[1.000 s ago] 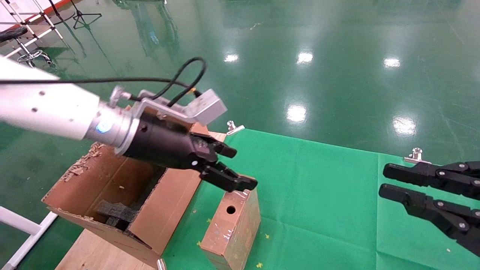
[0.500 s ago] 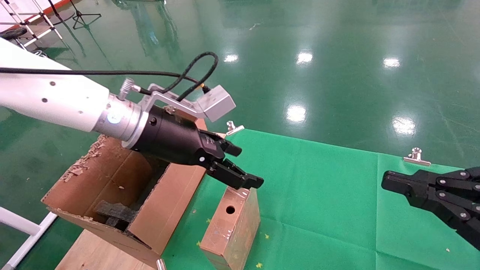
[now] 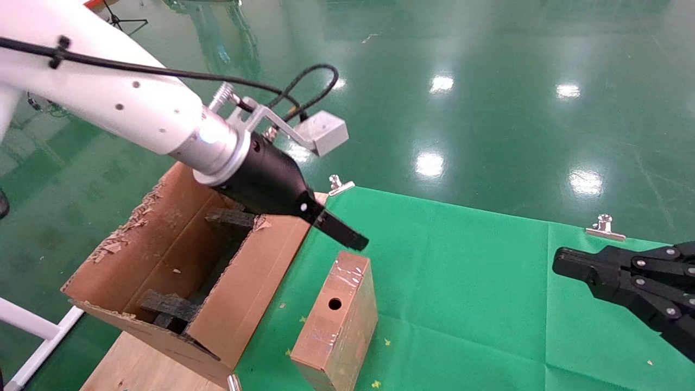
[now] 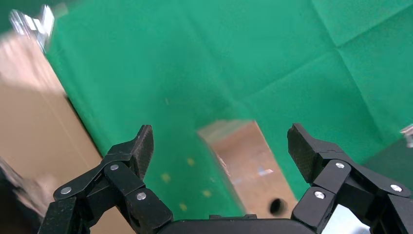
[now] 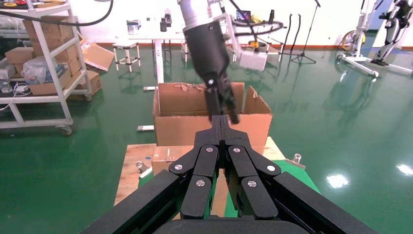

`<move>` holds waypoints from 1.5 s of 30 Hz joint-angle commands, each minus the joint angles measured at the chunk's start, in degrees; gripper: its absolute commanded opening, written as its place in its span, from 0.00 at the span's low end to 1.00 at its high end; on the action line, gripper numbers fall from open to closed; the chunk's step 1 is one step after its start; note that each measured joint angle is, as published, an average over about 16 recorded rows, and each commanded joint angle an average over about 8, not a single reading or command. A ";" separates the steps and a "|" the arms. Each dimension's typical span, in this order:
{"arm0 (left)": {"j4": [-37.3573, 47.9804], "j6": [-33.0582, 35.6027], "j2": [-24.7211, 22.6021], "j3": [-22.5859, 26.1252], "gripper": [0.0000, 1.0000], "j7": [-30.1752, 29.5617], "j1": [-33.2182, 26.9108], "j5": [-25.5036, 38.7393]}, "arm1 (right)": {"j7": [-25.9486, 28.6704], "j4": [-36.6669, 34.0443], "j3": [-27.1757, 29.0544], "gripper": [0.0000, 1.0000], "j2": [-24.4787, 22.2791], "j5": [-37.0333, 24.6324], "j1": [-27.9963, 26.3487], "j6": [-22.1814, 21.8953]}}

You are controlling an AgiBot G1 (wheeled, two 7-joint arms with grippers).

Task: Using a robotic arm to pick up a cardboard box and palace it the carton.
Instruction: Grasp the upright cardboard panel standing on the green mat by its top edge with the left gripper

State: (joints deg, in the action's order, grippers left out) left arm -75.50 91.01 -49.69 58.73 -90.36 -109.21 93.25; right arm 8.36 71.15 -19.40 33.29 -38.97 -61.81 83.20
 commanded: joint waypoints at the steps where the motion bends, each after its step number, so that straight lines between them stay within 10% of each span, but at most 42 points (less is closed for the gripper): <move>1: 0.24 0.16 -0.52 3.14 1.00 -4.53 -1.45 -1.57 | 0.00 0.00 0.00 0.00 0.00 0.00 0.00 0.00; 18: -0.27 -1.46 -5.36 19.23 1.00 -13.09 -5.34 -5.95 | 0.00 0.00 0.00 0.00 0.00 0.00 0.00 0.00; 35: 1.47 -2.55 -8.13 24.15 1.00 -13.41 -4.58 -5.67 | 0.00 -0.01 0.00 0.01 0.00 0.01 0.01 -0.01; 38: 1.54 -2.59 -8.20 24.37 0.93 -13.25 -4.58 -5.69 | -0.01 -0.01 0.00 0.32 0.00 0.01 0.01 -0.02; 43: 1.55 -2.60 -8.21 24.35 0.33 -13.25 -4.57 -5.68 | -0.01 -0.02 0.00 0.93 -0.01 0.02 0.02 -0.02; 45: 1.54 -2.60 -8.20 24.29 0.08 -13.28 -4.56 -5.67 | -0.01 -0.02 0.00 1.00 0.00 0.02 0.02 -0.02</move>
State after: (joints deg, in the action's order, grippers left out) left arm -73.96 88.42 -57.89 83.02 -103.63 -113.77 87.58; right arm 8.35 71.13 -19.40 33.29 -38.95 -61.80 83.18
